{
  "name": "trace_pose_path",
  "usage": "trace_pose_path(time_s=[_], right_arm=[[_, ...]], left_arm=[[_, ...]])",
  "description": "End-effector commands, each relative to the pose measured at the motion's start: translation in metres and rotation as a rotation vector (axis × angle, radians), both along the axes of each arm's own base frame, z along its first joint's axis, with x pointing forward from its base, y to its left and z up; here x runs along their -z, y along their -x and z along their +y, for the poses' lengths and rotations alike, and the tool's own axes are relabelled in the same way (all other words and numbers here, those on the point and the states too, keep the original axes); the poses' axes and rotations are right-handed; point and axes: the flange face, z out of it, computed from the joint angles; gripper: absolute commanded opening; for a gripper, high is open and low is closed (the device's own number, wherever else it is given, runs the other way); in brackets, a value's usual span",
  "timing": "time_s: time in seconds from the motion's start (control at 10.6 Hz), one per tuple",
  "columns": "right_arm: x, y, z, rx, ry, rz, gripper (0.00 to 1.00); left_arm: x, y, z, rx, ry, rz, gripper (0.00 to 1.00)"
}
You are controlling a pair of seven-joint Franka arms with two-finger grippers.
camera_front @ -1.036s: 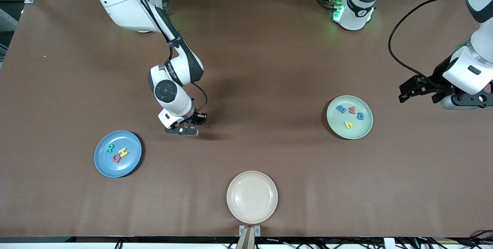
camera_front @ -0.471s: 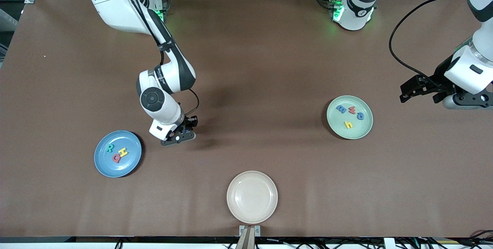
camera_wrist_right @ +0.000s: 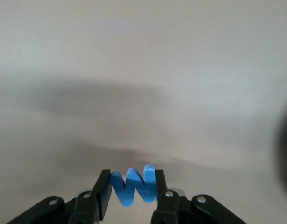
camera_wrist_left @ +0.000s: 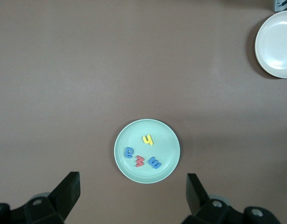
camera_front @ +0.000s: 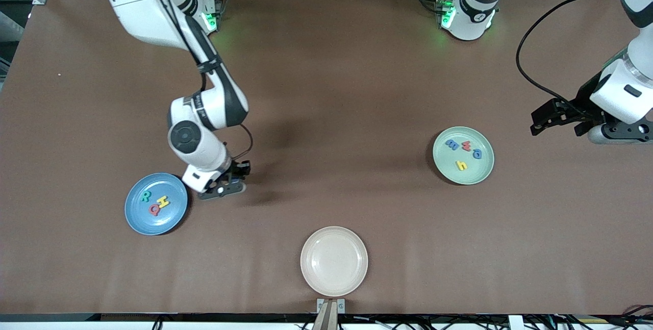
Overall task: Sort uppercase to blue plate, lowercase to green plate
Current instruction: 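Lower the blue W onto the blue plate and open the right gripper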
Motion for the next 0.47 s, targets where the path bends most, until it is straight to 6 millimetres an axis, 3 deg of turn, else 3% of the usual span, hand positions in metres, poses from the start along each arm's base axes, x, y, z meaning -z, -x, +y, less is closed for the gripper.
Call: trace_pose_path(time_s=[0.0,0.19,0.38], right_arm=[[-0.018,-0.027,-0.063,0.013,0.017,-0.025,0.0],[-0.025,-0.045,-0.125,-0.012,0.102,-0.056,0.0],[-0.025,-0.051,-0.167,-0.016,0.156,-0.062,0.0]], left_arm=[[-0.009,0.004,0.004,0.016,0.017,0.01,1.0],[-0.009,0.004,0.004,0.016,0.015,0.009,1.0],[-0.009,0.004,0.004,0.006,0.015,0.018,1.0]])
